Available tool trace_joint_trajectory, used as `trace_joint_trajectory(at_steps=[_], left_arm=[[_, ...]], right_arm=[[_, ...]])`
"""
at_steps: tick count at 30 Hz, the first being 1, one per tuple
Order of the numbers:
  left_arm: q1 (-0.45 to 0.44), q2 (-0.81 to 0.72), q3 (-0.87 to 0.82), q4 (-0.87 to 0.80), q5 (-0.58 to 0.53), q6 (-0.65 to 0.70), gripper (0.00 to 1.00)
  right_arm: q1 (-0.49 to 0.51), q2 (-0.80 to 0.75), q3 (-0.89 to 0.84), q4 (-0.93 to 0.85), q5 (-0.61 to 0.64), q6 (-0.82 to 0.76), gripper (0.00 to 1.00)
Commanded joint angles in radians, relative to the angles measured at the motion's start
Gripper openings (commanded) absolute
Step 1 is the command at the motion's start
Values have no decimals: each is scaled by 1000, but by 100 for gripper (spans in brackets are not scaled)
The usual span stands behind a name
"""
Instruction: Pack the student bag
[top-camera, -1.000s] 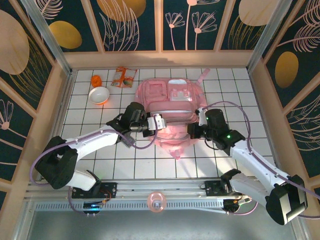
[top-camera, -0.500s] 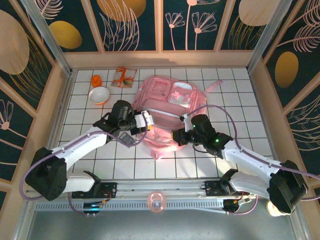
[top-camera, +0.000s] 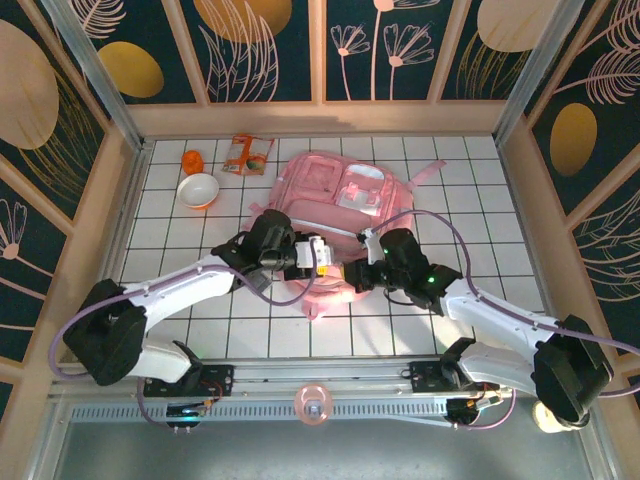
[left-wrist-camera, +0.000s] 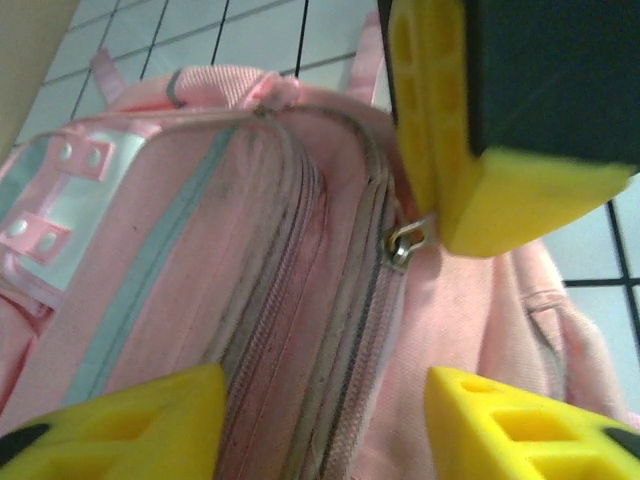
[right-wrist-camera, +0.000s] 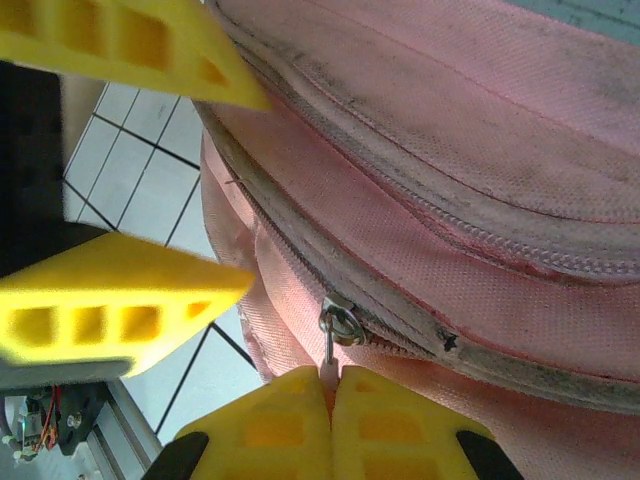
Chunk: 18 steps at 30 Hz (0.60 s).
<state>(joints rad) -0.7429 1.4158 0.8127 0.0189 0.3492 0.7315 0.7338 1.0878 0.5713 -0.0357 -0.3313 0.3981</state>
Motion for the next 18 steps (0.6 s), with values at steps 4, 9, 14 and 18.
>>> trace_joint_trajectory(at_steps=[4,9,14,18], left_arm=[[-4,2,-29,82,-91,11,24],[-4,-67,-71,126,-124,15,0],[-3,-81,-72,111,-88,13,0],[-4,-71,-51,107,-22,-7,0]], right_arm=[[-33,-66,26,-65,-8,-49,0],[-109,-95,19,-136,-16,-80,0],[-118,-77,16,-126,-47,-79,0],[-102,-42,13,-56,-88,-56,0]])
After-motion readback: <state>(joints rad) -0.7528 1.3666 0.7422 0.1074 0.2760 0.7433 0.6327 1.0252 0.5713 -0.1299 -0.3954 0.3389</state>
